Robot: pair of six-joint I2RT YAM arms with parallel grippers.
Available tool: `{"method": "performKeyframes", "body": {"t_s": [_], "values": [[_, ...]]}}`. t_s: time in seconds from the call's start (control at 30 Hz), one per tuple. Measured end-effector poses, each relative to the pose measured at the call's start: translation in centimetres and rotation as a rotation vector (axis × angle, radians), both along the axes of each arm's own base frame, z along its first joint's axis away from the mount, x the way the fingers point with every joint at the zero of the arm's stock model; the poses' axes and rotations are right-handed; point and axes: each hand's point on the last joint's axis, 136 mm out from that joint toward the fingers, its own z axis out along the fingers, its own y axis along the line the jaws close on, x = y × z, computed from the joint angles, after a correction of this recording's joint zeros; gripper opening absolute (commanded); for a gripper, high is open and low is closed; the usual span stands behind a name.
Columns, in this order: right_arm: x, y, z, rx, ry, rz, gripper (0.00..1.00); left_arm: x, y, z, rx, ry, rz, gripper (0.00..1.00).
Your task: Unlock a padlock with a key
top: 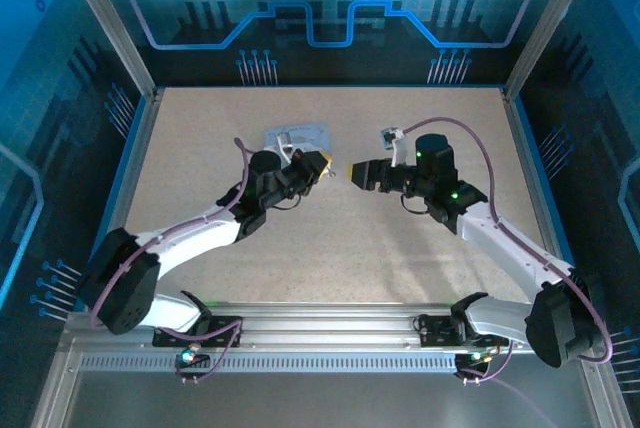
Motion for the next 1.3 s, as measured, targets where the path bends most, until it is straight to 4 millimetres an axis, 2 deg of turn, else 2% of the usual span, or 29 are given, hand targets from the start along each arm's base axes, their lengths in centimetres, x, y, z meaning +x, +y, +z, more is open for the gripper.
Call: {"method": "performKeyframes", "body": {"t_s": [0.13, 0.23, 0.43, 0.57, 0.83, 1.13, 1.3], "values": [[-0.4, 0.6, 0.6, 0.089, 0.02, 0.041, 0.65, -0.8, 0.6, 3.7, 0.105, -0.149, -0.026, 0.0], [-0.4, 1.4, 1.4, 0.155, 0.021, 0.08, 0.65, -1.2, 0.8, 4.5, 0.178, -0.212, -0.041, 0.0], [-0.4, 2.3, 2.3, 0.227, 0.021, 0.125, 0.63, -1.4, 1.0, 3.5, 0.317, -0.253, -0.078, 0.0], [-0.9, 3.2, 2.6, 0.249, 0.02, 0.162, 0.6, -1.4, 1.0, 3.6, 0.352, -0.271, -0.087, 0.0], [-1.3, 4.8, 1.5, 0.248, 0.062, 0.198, 0.51, -1.5, 1.1, 3.3, 0.365, -0.268, -0.092, 0.0], [-1.5, 5.9, 2.1, 0.254, 0.057, 0.226, 0.44, -1.5, 1.1, 3.3, 0.363, -0.266, -0.091, 0.0], [-1.6, 6.2, 1.7, 0.25, 0.065, 0.234, 0.39, -1.5, 1.1, 3.3, 0.363, -0.266, -0.091, 0.0]]}}
